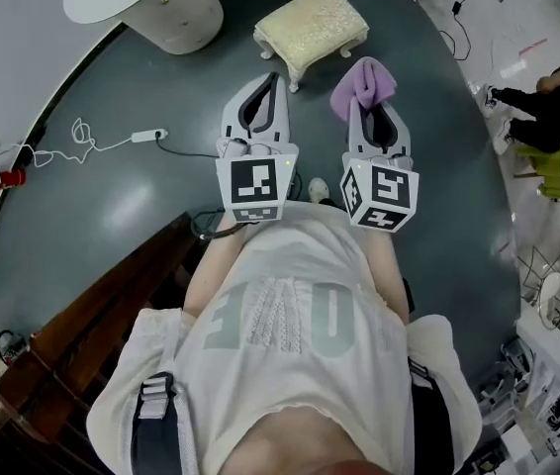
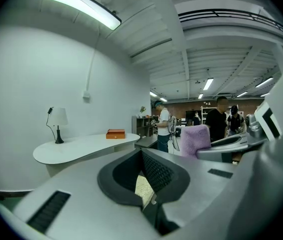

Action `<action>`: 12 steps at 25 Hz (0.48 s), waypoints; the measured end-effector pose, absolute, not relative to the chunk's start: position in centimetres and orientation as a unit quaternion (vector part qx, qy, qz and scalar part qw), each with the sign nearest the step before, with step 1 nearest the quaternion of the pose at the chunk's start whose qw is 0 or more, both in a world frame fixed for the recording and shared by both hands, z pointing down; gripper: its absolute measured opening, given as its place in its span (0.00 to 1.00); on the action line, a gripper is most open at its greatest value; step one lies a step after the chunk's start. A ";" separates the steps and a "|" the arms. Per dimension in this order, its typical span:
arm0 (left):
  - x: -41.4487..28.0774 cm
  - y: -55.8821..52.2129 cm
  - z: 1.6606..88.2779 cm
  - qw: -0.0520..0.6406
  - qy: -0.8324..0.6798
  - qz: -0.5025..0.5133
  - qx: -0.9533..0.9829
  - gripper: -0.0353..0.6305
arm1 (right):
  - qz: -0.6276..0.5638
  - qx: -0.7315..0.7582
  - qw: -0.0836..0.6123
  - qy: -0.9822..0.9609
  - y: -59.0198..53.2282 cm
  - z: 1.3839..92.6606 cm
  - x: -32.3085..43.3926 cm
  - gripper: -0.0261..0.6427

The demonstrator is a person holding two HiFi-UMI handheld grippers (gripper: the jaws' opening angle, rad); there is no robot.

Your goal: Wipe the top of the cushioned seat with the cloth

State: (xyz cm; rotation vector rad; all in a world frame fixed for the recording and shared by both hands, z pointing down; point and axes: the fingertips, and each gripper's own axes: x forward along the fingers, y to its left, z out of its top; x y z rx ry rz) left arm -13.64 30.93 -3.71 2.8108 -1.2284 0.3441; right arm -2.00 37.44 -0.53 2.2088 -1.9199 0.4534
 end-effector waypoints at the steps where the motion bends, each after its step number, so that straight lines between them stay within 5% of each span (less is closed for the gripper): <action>1: -14.0 30.7 -3.8 0.025 -0.396 0.111 0.911 0.06 | 0.153 0.746 0.085 -0.642 37.3 -0.7 -2.1 0.17; 12: -11.8 26.0 -3.9 0.007 -0.381 0.110 0.918 0.06 | 0.158 0.770 0.067 -0.614 34.8 -0.5 1.3 0.17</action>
